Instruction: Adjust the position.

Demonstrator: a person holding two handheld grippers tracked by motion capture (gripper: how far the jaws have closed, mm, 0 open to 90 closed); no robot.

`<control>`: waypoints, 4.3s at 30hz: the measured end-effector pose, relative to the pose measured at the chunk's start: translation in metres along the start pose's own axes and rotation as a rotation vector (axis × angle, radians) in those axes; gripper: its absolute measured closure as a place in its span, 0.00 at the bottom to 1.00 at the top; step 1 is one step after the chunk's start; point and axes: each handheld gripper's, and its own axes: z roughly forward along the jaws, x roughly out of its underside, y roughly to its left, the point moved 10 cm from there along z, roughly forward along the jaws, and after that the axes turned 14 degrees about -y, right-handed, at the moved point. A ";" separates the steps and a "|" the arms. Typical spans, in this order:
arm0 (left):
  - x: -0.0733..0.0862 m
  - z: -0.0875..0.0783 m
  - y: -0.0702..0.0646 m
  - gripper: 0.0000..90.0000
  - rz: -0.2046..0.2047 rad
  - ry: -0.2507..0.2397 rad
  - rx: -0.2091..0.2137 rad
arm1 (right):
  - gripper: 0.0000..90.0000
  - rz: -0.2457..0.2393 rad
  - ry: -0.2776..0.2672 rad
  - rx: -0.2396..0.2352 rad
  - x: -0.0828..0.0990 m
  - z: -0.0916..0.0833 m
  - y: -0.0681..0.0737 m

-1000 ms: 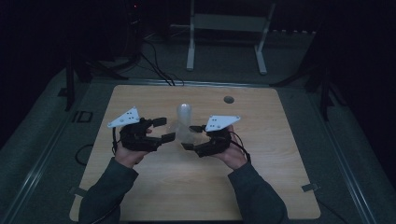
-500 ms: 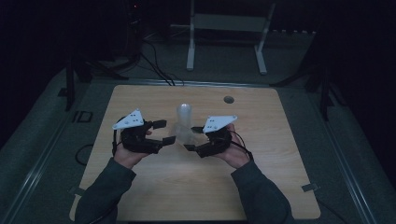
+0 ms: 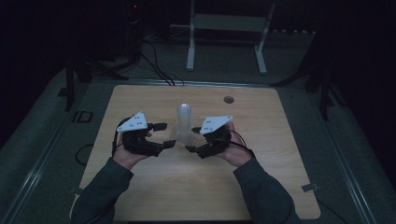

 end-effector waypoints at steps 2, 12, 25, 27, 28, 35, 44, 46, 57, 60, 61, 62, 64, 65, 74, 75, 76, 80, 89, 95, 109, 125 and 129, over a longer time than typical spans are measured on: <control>0.001 0.000 -0.001 0.28 0.008 0.011 0.008 | 0.35 -0.012 0.014 -0.003 0.000 0.000 0.001; 0.004 -0.003 0.001 0.28 0.047 0.062 0.056 | 0.35 -0.054 0.072 -0.037 0.003 0.000 0.003; 0.006 0.000 0.002 0.28 0.081 0.128 0.106 | 0.35 -0.092 0.141 -0.054 0.004 -0.002 0.001; 0.006 0.000 0.002 0.28 0.083 0.134 0.109 | 0.35 -0.094 0.146 -0.055 0.004 -0.003 0.001; 0.007 0.001 0.002 0.28 0.089 0.144 0.117 | 0.35 -0.090 0.149 -0.055 0.004 -0.003 0.001; 0.010 0.006 0.000 0.29 0.114 0.190 0.155 | 0.36 -0.105 0.185 -0.065 0.007 -0.004 0.000; 0.015 0.010 -0.002 0.29 0.152 0.255 0.173 | 0.36 -0.126 0.222 -0.072 0.011 -0.004 0.000; 0.016 0.011 -0.002 0.29 0.164 0.271 0.169 | 0.35 -0.131 0.230 -0.073 0.011 -0.004 0.000; 0.020 0.014 -0.002 0.29 0.213 0.339 0.167 | 0.36 -0.156 0.268 -0.073 0.016 -0.003 0.000; 0.020 0.014 -0.002 0.29 0.218 0.349 0.166 | 0.36 -0.165 0.275 -0.077 0.016 -0.002 0.001; 0.020 0.015 -0.002 0.29 0.219 0.354 0.167 | 0.36 -0.170 0.277 -0.079 0.016 -0.002 0.001; 0.021 0.015 -0.002 0.29 0.223 0.359 0.169 | 0.36 -0.170 0.279 -0.077 0.016 -0.002 0.002; 0.021 0.015 -0.002 0.29 0.231 0.370 0.167 | 0.36 -0.172 0.282 -0.078 0.016 -0.002 0.002; 0.022 0.016 -0.002 0.29 0.233 0.375 0.167 | 0.36 -0.174 0.284 -0.079 0.016 -0.002 0.002; 0.025 0.016 -0.002 0.30 0.252 0.422 0.169 | 0.36 -0.185 0.298 -0.080 0.015 0.000 0.003; 0.025 0.016 -0.002 0.30 0.252 0.422 0.169 | 0.36 -0.185 0.298 -0.080 0.015 0.000 0.003; 0.026 0.016 -0.002 0.30 0.259 0.434 0.166 | 0.36 -0.186 0.301 -0.080 0.016 0.001 0.003; 0.028 0.017 -0.002 0.30 0.290 0.465 0.159 | 0.36 -0.191 0.305 -0.084 0.016 0.002 0.004; 0.029 0.020 -0.004 0.30 0.303 0.493 0.169 | 0.36 -0.208 0.325 -0.083 0.019 0.005 0.006; 0.031 0.022 -0.005 0.30 0.319 0.523 0.172 | 0.36 -0.210 0.328 -0.086 0.020 0.006 0.007; 0.035 0.024 -0.005 0.31 0.367 0.604 0.160 | 0.36 -0.224 0.341 -0.099 0.021 0.010 0.010; 0.044 0.026 -0.006 0.33 0.380 0.694 0.174 | 0.36 -0.237 0.350 -0.103 0.021 0.013 0.012; 0.047 0.027 -0.007 0.33 0.383 0.712 0.178 | 0.36 -0.236 0.350 -0.102 0.020 0.013 0.012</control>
